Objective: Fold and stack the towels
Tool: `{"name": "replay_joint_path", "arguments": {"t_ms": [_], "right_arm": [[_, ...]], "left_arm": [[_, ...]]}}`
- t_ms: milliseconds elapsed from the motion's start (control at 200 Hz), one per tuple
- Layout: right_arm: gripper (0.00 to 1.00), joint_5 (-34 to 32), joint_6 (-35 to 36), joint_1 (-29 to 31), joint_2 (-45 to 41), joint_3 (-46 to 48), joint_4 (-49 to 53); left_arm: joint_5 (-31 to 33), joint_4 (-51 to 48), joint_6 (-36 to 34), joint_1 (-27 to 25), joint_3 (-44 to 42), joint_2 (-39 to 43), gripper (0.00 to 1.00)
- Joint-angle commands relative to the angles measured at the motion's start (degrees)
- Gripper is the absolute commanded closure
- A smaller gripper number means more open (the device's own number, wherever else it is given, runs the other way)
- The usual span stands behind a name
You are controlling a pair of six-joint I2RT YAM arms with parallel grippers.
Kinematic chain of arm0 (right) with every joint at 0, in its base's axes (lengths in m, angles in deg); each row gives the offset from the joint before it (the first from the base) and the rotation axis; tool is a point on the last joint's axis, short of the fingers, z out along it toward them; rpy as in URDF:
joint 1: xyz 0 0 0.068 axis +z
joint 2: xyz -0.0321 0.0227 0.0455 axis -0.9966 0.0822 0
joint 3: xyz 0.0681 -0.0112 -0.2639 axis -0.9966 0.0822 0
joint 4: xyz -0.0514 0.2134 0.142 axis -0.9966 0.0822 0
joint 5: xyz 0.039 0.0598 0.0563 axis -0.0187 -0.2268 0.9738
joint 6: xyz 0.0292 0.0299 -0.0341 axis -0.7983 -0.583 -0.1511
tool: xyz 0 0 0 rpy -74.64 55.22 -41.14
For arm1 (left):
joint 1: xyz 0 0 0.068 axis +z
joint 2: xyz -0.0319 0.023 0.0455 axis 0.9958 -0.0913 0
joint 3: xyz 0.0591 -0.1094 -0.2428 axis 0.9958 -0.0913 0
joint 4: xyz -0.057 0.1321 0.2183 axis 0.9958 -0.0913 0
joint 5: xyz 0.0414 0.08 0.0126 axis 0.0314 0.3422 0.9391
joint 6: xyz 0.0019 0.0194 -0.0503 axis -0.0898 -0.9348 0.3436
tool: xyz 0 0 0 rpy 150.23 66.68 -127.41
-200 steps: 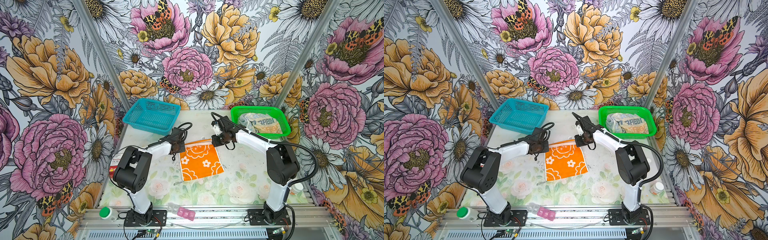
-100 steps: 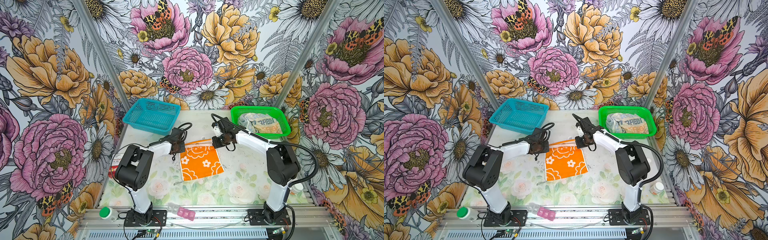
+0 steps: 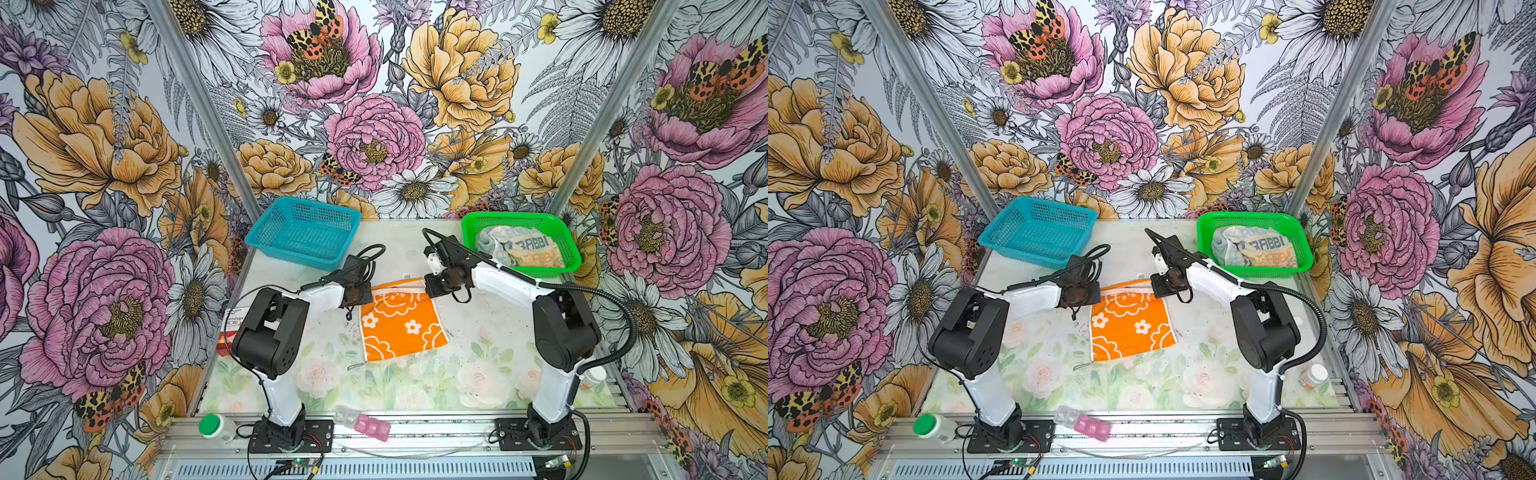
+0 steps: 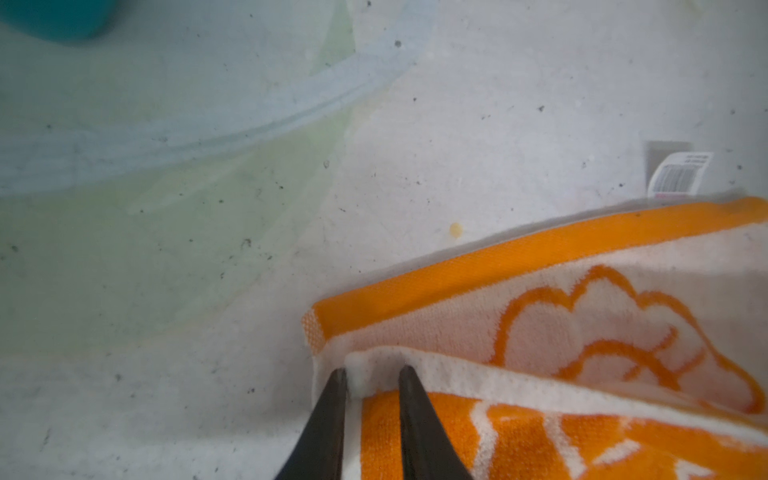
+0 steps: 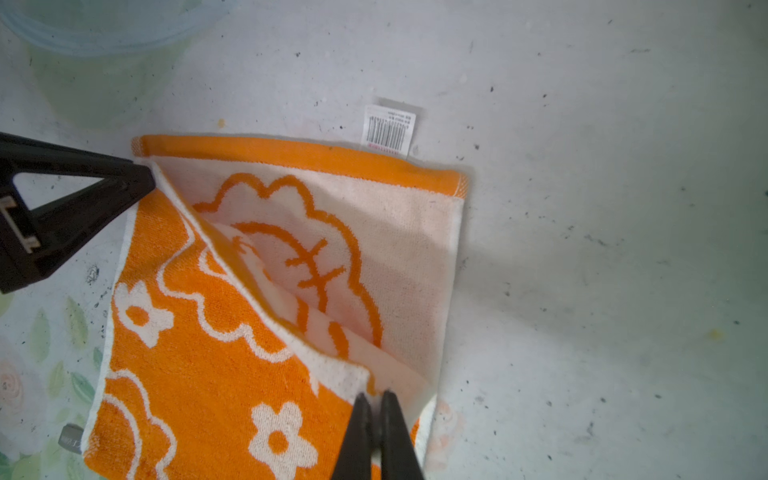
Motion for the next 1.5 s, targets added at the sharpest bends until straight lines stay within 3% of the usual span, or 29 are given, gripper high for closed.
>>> {"name": "replay_joint_path", "arguments": {"t_ms": [0,210,340,665,841,1146,1491], "right_arm": [[1.0,-0.95,0.02,0.22,-2.48,0.34,0.05],[1.0,-1.04,0.09,0.16,-2.59,0.6,0.14],[1.0,-1.05,0.2,0.11,-2.49,0.53,0.14],[1.0,-0.69,-0.06,0.14,-2.21,0.27,0.12],[1.0,-0.76,-0.05,0.12,-2.36,0.34,0.31],[1.0,-1.02,-0.01,0.11,-2.3,-0.07,0.31],[1.0,-1.02,0.77,0.09,-2.47,-4.81,1.6]], "left_arm": [[-0.9,1.43,-0.88,0.24,1.47,-2.82,0.73],[-1.1,1.26,-0.88,0.37,1.51,-4.26,0.73],[-0.93,1.26,-0.88,0.29,1.34,-4.25,0.79],[5.48,-0.3,-1.47,-1.2,0.44,0.83,0.85],[7.41,-0.41,-2.19,-1.92,0.4,2.24,1.0],[7.12,-1.18,-2.55,-2.16,-0.32,5.02,1.0],[6.2,-2.33,-2.75,-2.7,-2.57,14.63,1.0]]}}
